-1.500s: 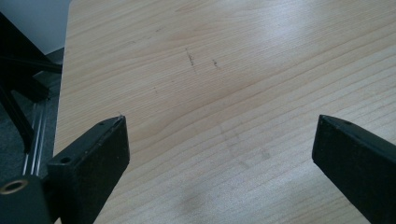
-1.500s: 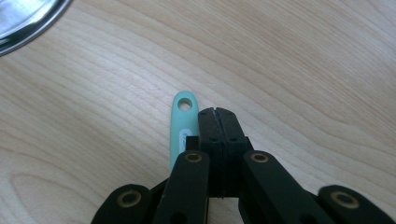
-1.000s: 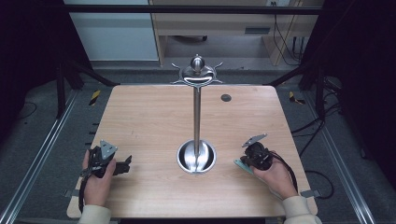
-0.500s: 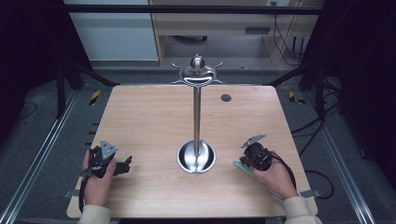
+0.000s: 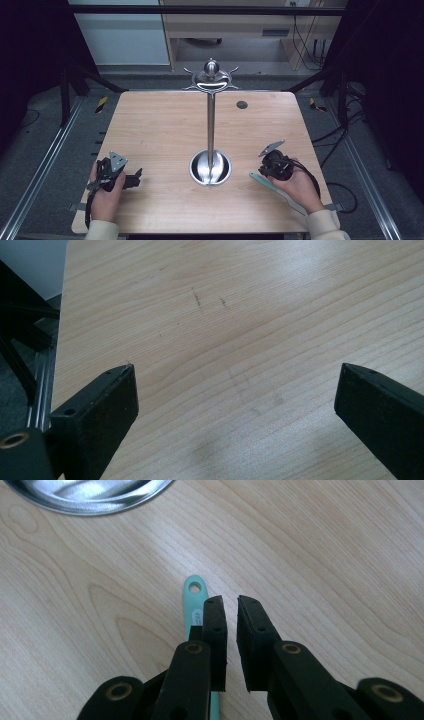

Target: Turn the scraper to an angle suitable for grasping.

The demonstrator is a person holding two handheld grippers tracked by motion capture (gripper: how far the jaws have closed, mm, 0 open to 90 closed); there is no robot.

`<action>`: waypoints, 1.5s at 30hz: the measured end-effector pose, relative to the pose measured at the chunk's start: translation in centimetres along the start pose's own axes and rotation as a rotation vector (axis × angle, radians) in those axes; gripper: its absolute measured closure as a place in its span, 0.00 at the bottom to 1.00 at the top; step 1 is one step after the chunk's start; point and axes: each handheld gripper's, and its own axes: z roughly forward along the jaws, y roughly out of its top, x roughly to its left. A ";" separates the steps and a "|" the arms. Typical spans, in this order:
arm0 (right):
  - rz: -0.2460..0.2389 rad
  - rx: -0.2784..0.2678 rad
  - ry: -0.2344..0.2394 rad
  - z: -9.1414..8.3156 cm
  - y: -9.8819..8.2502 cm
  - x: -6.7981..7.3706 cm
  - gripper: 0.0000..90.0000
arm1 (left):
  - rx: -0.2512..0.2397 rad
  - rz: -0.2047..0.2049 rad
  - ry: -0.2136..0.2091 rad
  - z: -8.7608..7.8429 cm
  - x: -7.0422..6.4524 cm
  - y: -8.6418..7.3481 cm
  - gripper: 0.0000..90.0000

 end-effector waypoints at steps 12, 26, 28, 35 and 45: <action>-0.051 0.141 0.035 0.0 1.2 -0.4 0.83 | 0.008 0.013 -0.001 0.2 -0.1 0.1 0.04; -0.075 0.207 0.074 0.3 1.9 -0.7 0.80 | 0.014 0.016 -0.001 0.2 -0.2 0.0 0.04; -0.068 0.212 0.077 0.2 2.0 -0.6 0.80 | 0.013 0.016 -0.002 0.2 -0.2 0.0 0.04; -0.083 0.238 0.086 0.4 2.6 -0.5 0.78 | 0.007 0.009 0.001 0.1 0.0 0.0 0.04; -0.085 0.280 0.108 1.6 2.6 0.2 0.77 | 0.005 0.008 0.001 0.0 0.1 0.1 0.04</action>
